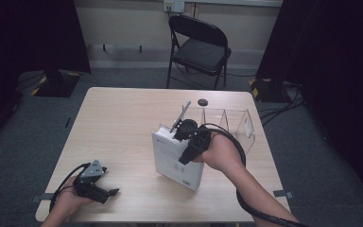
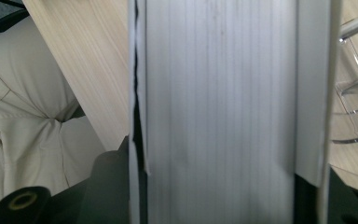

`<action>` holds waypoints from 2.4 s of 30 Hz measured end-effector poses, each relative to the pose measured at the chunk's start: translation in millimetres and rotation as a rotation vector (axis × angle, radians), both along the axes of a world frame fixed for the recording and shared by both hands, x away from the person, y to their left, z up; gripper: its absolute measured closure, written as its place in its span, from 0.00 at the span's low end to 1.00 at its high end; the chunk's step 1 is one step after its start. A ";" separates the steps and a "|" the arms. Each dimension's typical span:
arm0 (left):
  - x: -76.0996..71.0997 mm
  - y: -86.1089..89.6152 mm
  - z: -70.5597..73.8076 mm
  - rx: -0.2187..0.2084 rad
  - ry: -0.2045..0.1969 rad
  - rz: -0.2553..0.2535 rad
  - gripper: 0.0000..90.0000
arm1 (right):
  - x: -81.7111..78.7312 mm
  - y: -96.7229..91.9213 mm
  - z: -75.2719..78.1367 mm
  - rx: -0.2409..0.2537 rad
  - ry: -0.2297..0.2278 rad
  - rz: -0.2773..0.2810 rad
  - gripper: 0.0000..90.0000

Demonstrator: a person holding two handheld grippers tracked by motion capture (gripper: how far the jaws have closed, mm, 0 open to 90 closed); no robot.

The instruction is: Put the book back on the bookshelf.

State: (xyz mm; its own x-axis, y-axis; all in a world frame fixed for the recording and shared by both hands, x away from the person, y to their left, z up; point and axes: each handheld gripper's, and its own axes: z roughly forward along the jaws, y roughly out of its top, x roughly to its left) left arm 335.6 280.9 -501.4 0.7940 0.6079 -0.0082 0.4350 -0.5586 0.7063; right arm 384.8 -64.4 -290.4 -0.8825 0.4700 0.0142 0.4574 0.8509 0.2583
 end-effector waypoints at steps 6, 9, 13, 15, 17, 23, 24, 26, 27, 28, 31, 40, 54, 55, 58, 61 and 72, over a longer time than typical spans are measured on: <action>0.9 0.4 -1.3 -0.001 -0.016 -0.009 0.00 | -2.3 -8.4 3.7 0.003 0.003 -0.030 0.58; 0.9 0.5 -1.4 -0.002 -0.016 -0.011 0.00 | -3.0 -13.4 4.2 0.009 0.006 -0.035 0.58; 0.8 0.5 -1.4 -0.002 -0.015 -0.010 0.00 | -4.3 -18.9 3.5 0.007 0.008 -0.045 0.59; 0.8 0.5 -1.4 -0.003 -0.015 -0.010 0.00 | -4.5 -22.5 3.2 0.007 0.010 -0.050 0.58; 0.8 0.5 -1.4 -0.003 -0.015 -0.010 0.00 | -4.8 -26.4 2.9 0.009 0.013 -0.057 0.58; 0.7 0.4 -1.4 -0.002 -0.015 -0.008 0.00 | -6.6 -38.6 3.3 0.012 0.015 -0.087 0.58; 0.7 0.5 -1.4 -0.002 -0.014 -0.009 0.00 | -6.5 -40.9 3.3 0.012 0.012 -0.087 0.59; 0.7 0.4 -1.4 -0.002 -0.015 -0.008 0.00 | -6.7 -44.6 3.7 0.009 0.015 -0.094 0.58; 0.8 0.5 -1.4 -0.002 -0.016 -0.010 0.00 | -7.5 -45.9 3.9 0.005 0.017 -0.103 0.59; 0.7 0.4 -1.5 -0.002 -0.015 -0.008 0.00 | -7.7 -47.6 3.9 0.004 0.017 -0.106 0.58; 0.7 0.4 -1.5 -0.002 -0.015 -0.008 0.00 | -7.9 -52.9 3.0 0.014 0.023 -0.116 0.58; 0.8 0.4 -1.5 -0.003 -0.016 -0.009 0.00 | -10.2 -67.7 0.8 0.010 0.025 -0.145 0.58; 0.7 0.3 -1.5 -0.002 -0.018 -0.007 0.00 | -12.8 -97.6 -1.3 0.000 0.032 -0.198 0.59; 0.7 0.2 -1.5 -0.002 -0.018 -0.007 0.00 | -13.1 -99.3 -1.6 -0.003 0.031 -0.202 0.59; 0.7 0.2 -1.5 -0.002 -0.017 -0.006 0.00 | -13.9 -104.6 -1.3 -0.018 0.026 -0.211 0.59; 0.7 0.2 -1.5 -0.002 -0.017 -0.007 0.00 | -14.5 -110.2 -0.6 -0.018 0.026 -0.224 0.59; 0.8 0.0 -1.6 -0.002 -0.018 -0.005 0.00 | -15.6 -126.7 2.1 -0.016 0.035 -0.252 0.59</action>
State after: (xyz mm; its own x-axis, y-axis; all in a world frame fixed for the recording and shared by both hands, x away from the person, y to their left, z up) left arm 336.4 281.0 -502.9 0.7967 0.6043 0.0048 0.4196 -0.5589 0.7153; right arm 369.2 -191.1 -288.3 -0.7364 0.6758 0.0333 0.6642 0.7125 0.2262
